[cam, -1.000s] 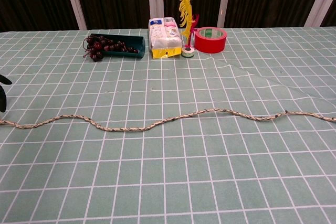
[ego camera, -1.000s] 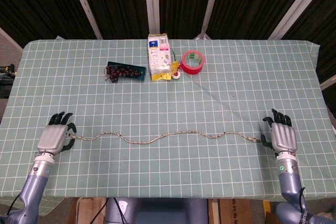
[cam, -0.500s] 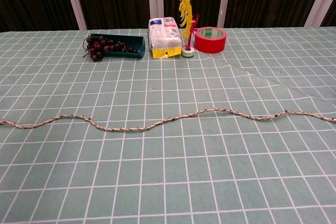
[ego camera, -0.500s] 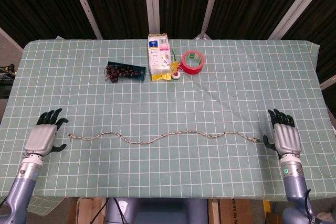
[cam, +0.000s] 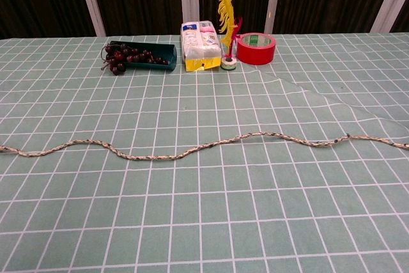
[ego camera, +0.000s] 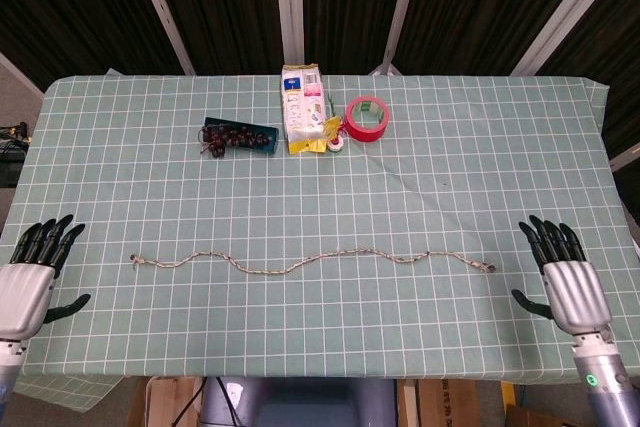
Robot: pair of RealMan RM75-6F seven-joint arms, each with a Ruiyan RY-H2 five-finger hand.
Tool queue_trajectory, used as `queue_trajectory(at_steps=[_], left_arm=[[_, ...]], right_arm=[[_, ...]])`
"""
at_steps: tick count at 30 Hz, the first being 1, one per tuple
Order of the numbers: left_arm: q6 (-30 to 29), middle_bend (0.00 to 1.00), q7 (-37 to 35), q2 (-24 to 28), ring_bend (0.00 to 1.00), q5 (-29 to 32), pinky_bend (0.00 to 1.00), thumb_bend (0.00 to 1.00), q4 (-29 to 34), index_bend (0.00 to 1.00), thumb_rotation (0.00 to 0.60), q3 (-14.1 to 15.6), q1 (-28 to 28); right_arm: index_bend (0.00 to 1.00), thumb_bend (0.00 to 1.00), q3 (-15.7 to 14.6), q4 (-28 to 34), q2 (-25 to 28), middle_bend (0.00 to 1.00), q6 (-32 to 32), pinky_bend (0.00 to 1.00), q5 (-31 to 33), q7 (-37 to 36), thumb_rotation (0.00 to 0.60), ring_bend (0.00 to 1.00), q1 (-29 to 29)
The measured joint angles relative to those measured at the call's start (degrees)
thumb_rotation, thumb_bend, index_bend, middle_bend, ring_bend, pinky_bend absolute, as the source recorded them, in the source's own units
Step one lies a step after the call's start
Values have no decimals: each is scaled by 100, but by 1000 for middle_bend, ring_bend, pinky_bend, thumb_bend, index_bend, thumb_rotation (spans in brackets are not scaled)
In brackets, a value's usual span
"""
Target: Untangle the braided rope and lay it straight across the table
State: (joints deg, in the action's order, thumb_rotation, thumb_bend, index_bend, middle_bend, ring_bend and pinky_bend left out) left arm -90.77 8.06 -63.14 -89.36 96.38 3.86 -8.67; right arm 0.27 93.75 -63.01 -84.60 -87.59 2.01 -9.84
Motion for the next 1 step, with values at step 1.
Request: queue_trajectory(at_steps=[1], left_arm=[[-153, 0, -69, 57, 0, -157, 0, 23, -45, 87, 600, 63, 97]], right_arm=[[0, 209, -72, -64, 50, 0, -138, 0, -141, -61, 600, 0, 83]])
